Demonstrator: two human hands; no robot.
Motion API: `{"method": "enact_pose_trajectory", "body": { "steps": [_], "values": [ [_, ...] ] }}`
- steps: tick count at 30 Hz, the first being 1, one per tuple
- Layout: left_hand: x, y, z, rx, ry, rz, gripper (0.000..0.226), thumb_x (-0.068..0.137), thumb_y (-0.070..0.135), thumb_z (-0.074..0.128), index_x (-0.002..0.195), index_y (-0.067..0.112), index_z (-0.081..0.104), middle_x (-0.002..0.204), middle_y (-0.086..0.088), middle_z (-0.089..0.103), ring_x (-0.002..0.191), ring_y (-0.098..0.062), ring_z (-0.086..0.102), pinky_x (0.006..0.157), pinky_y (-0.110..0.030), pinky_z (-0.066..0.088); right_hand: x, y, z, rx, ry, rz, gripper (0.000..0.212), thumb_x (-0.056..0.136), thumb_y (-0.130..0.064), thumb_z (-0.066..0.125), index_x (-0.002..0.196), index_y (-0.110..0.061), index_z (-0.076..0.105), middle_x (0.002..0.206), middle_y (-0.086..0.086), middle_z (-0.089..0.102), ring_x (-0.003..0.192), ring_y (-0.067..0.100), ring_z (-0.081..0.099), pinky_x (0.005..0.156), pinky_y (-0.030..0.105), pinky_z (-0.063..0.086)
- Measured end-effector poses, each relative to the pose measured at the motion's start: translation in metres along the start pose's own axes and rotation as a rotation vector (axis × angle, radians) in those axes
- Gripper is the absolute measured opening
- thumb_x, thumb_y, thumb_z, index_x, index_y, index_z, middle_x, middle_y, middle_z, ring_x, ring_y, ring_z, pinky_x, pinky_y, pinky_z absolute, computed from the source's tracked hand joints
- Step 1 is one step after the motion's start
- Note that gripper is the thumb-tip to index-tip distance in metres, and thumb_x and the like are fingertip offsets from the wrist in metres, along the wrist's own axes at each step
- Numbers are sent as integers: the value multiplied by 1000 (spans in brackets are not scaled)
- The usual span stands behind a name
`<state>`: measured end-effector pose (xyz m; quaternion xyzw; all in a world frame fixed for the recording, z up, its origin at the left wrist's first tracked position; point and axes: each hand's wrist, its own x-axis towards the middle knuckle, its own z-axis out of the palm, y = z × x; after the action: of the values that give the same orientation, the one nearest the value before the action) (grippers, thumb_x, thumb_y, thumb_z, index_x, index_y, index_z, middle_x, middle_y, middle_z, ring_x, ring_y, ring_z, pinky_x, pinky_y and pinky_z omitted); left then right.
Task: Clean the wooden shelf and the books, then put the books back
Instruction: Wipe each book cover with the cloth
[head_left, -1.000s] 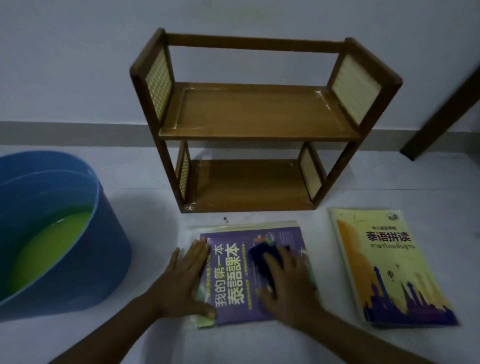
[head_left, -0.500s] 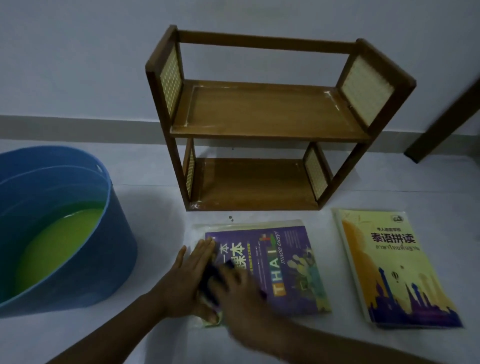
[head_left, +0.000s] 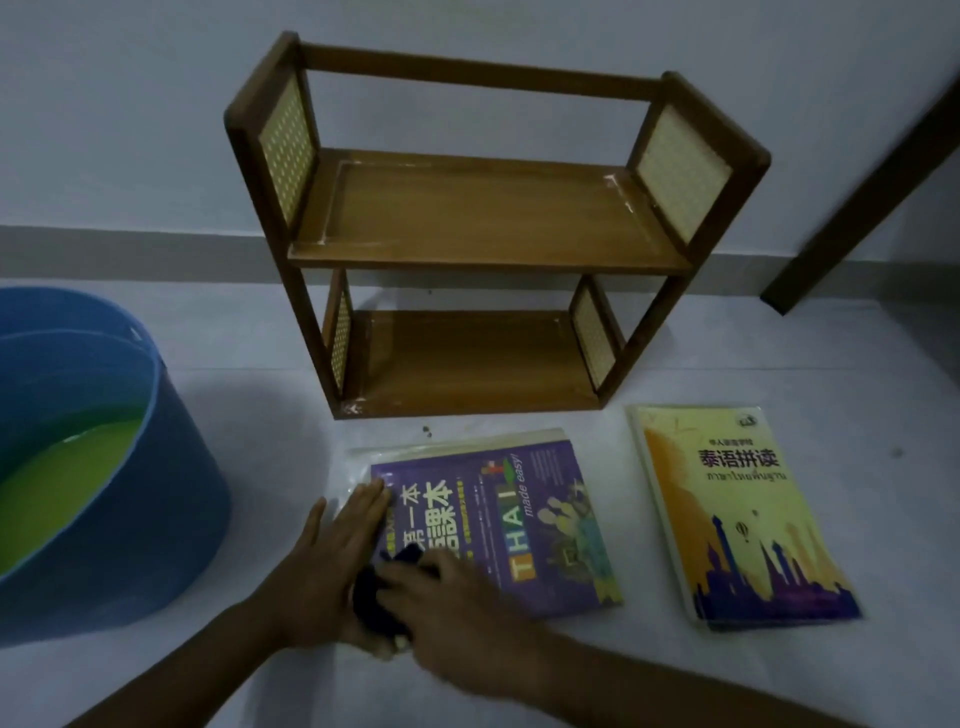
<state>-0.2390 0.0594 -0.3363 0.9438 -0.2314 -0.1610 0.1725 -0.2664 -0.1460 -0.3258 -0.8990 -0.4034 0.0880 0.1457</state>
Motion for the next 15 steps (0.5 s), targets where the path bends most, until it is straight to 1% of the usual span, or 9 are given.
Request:
{"method": "enact_pose_trajectory", "body": {
  "steps": [1, 2, 4, 6, 8, 10, 12, 13, 15],
  "values": [
    [2, -1, 0, 22, 0, -10, 144, 48, 94, 54, 147, 19, -18, 155, 4, -25, 142, -11, -26, 116, -43, -17, -1, 23, -9, -23, 27, 75, 43, 78, -23, 45, 119, -28, 57, 138, -5, 50, 106, 29, 51, 91, 41, 46],
    [2, -1, 0, 33, 3, -17, 143, 48, 95, 51, 147, 19, -18, 155, 3, -26, 142, -11, -26, 114, -40, -20, -6, 53, -16, -28, 125, 222, 46, 80, -19, 44, 125, -26, 54, 141, -1, 47, 109, 31, 51, 92, 44, 47],
    [3, 1, 0, 74, -12, -22, 143, 49, 97, 48, 146, 16, -21, 154, 1, -28, 142, -13, -27, 112, -39, -22, -25, 113, -31, -71, 212, 609, 50, 84, -21, 52, 133, -23, 49, 147, 4, 41, 114, 32, 47, 95, 42, 45],
    [4, 2, -1, 107, -27, -25, 145, 49, 98, 46, 146, 14, -21, 154, -1, -28, 142, -16, -26, 113, -42, -20, -44, 130, -34, -158, 243, 774, 52, 85, -27, 55, 135, -16, 48, 148, 10, 40, 113, 36, 49, 92, 41, 44],
    [6, 1, 0, 110, -43, -27, 145, 49, 98, 45, 147, 12, -18, 154, -3, -27, 143, -18, -25, 117, -47, -14, -47, 94, -14, -117, 226, 724, 46, 83, -24, 45, 127, -17, 57, 137, 12, 53, 106, 36, 58, 88, 41, 47],
    [6, 1, 1, 112, -45, -28, 145, 49, 98, 45, 147, 11, -17, 153, -3, -28, 143, -19, -24, 117, -49, -11, -50, 39, 13, -120, 164, 385, 46, 80, -23, 38, 119, -22, 62, 128, 5, 62, 102, 28, 65, 91, 40, 44],
    [4, 3, 0, 142, -66, -32, 146, 49, 98, 45, 147, 10, -18, 153, -4, -29, 143, -20, -24, 117, -50, -11, -53, 12, 16, -118, 20, 76, 44, 79, -26, 41, 121, -28, 52, 136, -3, 55, 101, 25, 63, 93, 36, 47],
    [4, 3, 0, 151, -72, -33, 146, 49, 97, 46, 147, 9, -17, 154, -4, -28, 143, -20, -24, 116, -50, -12, -56, 18, 9, -117, 21, 50, 45, 77, -26, 43, 121, -30, 50, 138, -6, 52, 100, 25, 61, 92, 33, 50],
    [6, 5, -2, 154, -81, -47, 146, 50, 97, 48, 146, 10, -19, 153, -5, -28, 143, -22, -25, 112, -46, -19, -68, 52, -3, -94, 100, 227, 50, 70, -24, 49, 119, -29, 56, 135, -5, 54, 99, 26, 60, 90, 33, 53]
  ]
}}
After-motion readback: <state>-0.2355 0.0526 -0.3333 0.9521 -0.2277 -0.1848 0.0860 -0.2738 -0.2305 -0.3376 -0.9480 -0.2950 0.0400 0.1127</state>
